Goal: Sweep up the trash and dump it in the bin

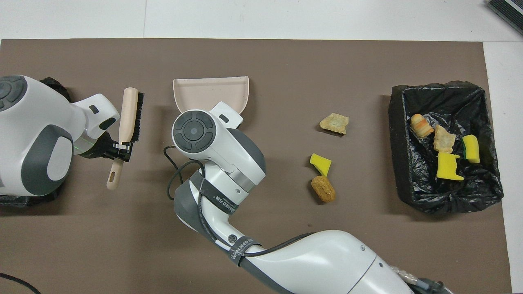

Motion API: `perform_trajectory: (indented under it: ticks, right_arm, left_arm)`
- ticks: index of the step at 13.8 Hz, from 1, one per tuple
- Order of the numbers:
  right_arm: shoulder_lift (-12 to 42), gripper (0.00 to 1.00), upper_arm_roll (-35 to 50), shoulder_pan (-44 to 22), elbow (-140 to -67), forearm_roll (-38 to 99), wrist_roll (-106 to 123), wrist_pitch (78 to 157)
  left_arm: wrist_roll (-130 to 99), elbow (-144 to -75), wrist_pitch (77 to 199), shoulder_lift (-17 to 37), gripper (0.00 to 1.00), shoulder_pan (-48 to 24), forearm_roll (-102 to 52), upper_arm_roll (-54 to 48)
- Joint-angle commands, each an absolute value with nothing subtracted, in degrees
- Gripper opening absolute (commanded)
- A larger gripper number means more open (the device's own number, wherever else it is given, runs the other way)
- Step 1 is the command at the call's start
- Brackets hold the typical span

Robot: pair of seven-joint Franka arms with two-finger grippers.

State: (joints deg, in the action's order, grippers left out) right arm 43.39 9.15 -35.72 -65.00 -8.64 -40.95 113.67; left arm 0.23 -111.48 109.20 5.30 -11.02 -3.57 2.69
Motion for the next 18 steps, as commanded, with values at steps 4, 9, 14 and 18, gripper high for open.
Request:
perform_trajectory:
  ticks: [4, 9, 14, 18]
  right_arm:
    - [43.2, 0.0, 9.3, -35.2, -64.6, -8.7, -41.4, 112.9]
    - [42.9, 0.0, 9.3, -35.2, -65.5, -8.6, -41.5, 112.9]
    - [42.5, 0.26, 9.3, -35.3, -66.3, -8.9, -41.6, 112.9]
    - [42.5, 0.37, 9.2, -35.5, -66.3, -9.0, -42.2, 113.1]
  left_arm:
    - [-6.3, -113.7, 108.1, 4.0, 0.0, -11.7, -2.6, 2.6]
    - [-10.7, -122.2, 109.9, -1.3, 0.0, -16.1, -3.1, 2.5]
    - [-15.4, -146.7, 126.3, -16.1, 0.0, -23.2, -3.8, 2.5]
    - [-19.9, -153.9, 127.3, -23.3, 0.0, -30.1, -3.9, 2.4]
